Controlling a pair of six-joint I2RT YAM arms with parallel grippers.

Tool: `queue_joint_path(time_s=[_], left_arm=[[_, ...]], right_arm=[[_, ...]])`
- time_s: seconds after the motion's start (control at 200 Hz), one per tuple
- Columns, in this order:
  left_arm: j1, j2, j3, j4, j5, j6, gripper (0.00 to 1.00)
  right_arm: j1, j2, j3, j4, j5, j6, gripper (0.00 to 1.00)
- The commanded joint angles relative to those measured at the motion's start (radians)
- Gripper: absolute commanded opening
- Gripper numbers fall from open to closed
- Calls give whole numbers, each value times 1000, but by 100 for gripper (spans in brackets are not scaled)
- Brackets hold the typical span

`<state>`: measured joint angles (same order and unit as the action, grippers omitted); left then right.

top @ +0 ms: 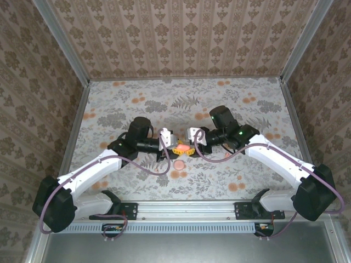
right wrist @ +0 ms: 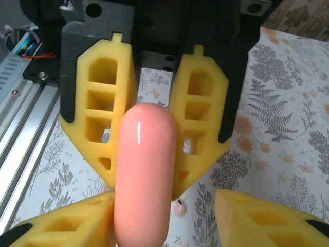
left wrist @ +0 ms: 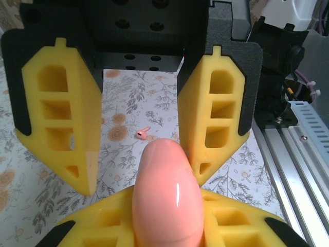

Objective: Insert the wireless bluetooth earbuds into the charging case

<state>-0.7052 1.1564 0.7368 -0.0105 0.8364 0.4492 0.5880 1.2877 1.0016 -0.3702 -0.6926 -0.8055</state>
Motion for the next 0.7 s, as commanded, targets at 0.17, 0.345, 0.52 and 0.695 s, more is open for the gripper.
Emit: queue_joint_path(time_s=[0.17, 0.345, 0.52, 0.695], left_arm=[[6, -11, -1, 1, 31, 0, 21], [6, -11, -2, 4, 36, -2, 21], [12, -14, -8, 24, 37, -13, 21], [46, -15, -58, 147, 42, -97, 20]], right_arm=[[-110, -45, 11, 67, -93, 63, 52], [-146, -52, 15, 93, -103, 87, 51], [-155, -46, 28, 99, -107, 97, 51], [-155, -50, 37, 86, -119, 112, 50]])
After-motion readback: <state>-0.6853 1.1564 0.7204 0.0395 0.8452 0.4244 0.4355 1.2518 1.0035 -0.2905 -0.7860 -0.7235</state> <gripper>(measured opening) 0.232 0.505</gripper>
